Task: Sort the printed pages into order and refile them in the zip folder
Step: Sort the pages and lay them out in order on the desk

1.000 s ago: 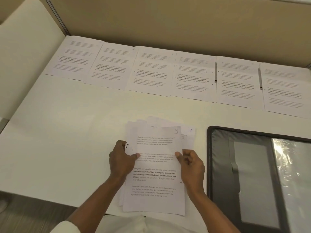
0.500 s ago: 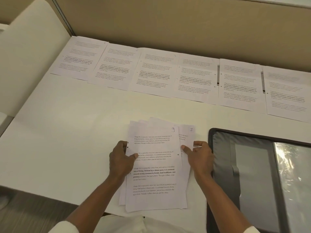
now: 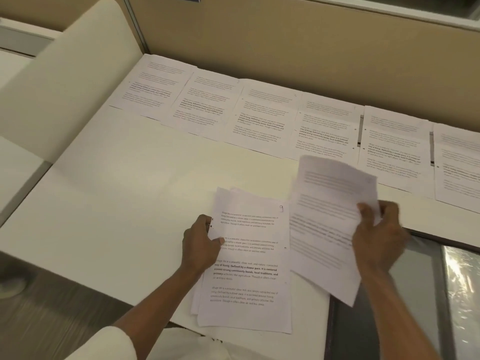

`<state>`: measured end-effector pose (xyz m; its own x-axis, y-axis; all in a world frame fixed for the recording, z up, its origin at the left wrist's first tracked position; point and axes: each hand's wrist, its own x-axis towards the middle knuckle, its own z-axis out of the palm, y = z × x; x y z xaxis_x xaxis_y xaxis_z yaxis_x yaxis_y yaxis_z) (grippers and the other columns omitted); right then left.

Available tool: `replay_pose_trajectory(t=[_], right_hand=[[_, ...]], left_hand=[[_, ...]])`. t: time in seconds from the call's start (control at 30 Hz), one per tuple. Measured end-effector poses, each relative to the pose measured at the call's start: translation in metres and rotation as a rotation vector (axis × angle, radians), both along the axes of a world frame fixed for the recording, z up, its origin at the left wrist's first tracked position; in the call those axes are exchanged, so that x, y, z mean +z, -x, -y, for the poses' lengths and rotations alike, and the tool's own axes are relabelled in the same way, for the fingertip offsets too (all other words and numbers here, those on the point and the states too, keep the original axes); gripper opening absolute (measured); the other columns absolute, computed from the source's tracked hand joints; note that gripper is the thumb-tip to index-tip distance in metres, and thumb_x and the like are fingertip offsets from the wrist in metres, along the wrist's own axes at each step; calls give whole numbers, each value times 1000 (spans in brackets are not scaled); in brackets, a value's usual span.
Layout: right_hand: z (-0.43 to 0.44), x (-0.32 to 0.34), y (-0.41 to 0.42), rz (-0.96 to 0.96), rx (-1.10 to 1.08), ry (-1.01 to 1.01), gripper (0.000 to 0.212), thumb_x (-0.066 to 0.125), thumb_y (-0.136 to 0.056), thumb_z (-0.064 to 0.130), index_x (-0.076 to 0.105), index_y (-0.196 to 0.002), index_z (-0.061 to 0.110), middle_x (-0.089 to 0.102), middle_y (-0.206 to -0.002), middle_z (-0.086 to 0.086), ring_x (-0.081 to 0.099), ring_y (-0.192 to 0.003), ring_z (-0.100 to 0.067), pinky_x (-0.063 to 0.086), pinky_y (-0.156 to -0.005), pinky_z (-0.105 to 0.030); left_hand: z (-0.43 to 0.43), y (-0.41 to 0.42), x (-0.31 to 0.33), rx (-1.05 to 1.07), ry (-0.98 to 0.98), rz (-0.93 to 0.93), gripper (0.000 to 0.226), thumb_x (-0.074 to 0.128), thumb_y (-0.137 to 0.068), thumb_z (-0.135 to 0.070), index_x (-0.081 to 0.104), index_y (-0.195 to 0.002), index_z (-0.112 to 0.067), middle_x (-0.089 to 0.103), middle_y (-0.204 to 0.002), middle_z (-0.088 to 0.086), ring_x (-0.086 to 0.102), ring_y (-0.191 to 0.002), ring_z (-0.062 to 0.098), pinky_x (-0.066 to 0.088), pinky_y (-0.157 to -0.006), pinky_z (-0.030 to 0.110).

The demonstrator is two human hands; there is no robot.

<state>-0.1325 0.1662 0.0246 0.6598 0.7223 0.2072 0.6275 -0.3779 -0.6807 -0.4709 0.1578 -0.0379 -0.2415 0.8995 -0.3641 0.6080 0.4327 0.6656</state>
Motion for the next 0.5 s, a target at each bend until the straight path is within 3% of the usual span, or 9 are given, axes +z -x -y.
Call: replay_pose_trajectory(t=[0.13, 0.27, 0.4, 0.5], right_hand=[[-35, 45, -17, 80, 12, -176, 32, 63, -103, 35, 61, -105, 3, 71, -92, -24, 60, -73, -35, 32, -66, -34], [-86, 72, -18, -23, -21, -276, 46, 63, -97, 53, 63, -107, 8, 69, -100, -8, 64, -86, -30, 51, -76, -48], [-127, 81, 28, -122, 45, -235, 40, 71, -92, 43, 65, -105, 6, 62, -95, -1, 55, -84, -20, 45, -74, -38], [-160, 67, 76, -231, 80, -159, 34, 77, -89, 38, 68, -104, 9, 67, -95, -2, 63, -86, -22, 56, -82, -43]], left_hand=[[-3, 3, 1, -29, 32, 10, 40, 88, -82, -16, 60, -110, -18, 67, -94, -7, 65, -83, 12, 58, -75, 34], [-12, 9, 3, -77, 94, 47, 40, 87, -83, -27, 58, -108, -18, 68, -98, -7, 67, -88, 14, 60, -81, 39], [-20, 18, 5, -155, 166, 67, 49, 83, -86, -45, 54, -114, -18, 66, -108, -3, 65, -96, 18, 55, -81, 34], [-24, 24, 7, -238, 212, 24, 60, 78, -89, -52, 51, -129, -16, 66, -120, 2, 65, -107, 23, 48, -80, 29]])
